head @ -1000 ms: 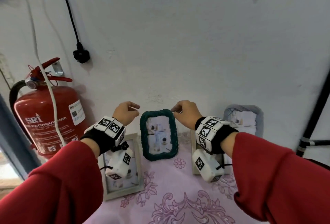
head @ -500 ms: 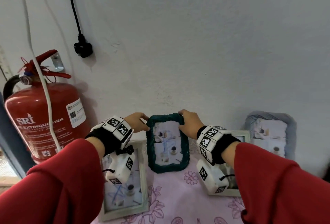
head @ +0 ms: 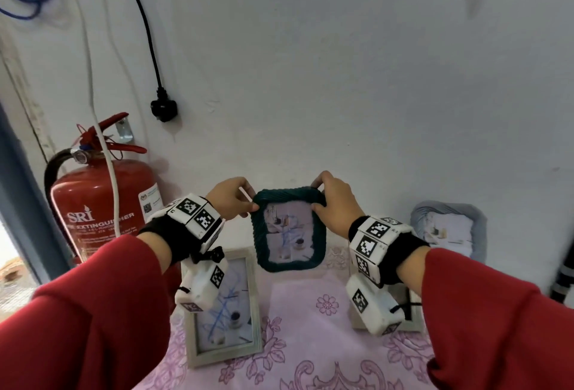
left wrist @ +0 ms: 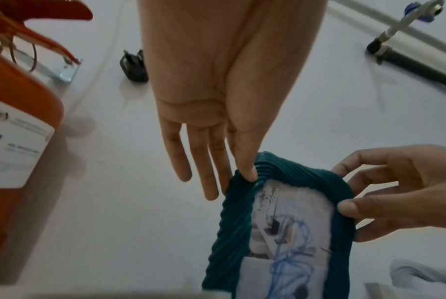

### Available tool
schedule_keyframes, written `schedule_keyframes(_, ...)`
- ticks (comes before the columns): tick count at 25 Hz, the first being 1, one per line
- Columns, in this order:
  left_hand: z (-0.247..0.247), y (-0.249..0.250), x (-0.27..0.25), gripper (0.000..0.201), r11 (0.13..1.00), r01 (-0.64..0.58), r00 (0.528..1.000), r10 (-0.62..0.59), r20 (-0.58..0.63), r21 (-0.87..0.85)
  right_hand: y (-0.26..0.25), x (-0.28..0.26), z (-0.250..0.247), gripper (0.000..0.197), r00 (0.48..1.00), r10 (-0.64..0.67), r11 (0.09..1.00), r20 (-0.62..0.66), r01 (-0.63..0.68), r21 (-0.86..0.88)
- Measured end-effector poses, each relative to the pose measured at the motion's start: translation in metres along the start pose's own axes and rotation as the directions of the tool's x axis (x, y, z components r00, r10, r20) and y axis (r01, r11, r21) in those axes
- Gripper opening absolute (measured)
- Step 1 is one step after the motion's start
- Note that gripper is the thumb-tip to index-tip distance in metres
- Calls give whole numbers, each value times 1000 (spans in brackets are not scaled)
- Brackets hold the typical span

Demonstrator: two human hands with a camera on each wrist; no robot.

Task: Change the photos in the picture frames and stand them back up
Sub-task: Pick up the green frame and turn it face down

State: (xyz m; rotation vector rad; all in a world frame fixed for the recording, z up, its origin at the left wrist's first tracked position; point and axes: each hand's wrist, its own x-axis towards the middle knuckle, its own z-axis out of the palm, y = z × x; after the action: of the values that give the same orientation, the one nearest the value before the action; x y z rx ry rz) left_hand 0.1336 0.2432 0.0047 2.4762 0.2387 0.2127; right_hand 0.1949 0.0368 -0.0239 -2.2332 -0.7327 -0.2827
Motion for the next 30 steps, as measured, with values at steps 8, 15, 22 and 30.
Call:
schedule_keyframes(8, -42, 53, -53, 19, 983, -181, 965, 176, -195, -10, -52, -32, -67, 28, 974, -129, 992, -187, 128, -19)
schedule_keyframes(15, -47, 88, -108, 17, 949, -316, 920, 310, -241, 16, -72, -86, -110, 27, 945, -156, 986, -287, 166, 9)
schedule_keyframes(22, -20, 101, -163, 20, 883, -416, 893, 353, -280, -216, -71, -147, -133, 27, 925, -124, 983, -359, 163, 81)
schedule_keyframes(30, 53, 91, -215, 38, 702, -373, 926, 323, -195, -607, -55, -204, -141, 28, 926, -14, 965, -378, 112, 237)
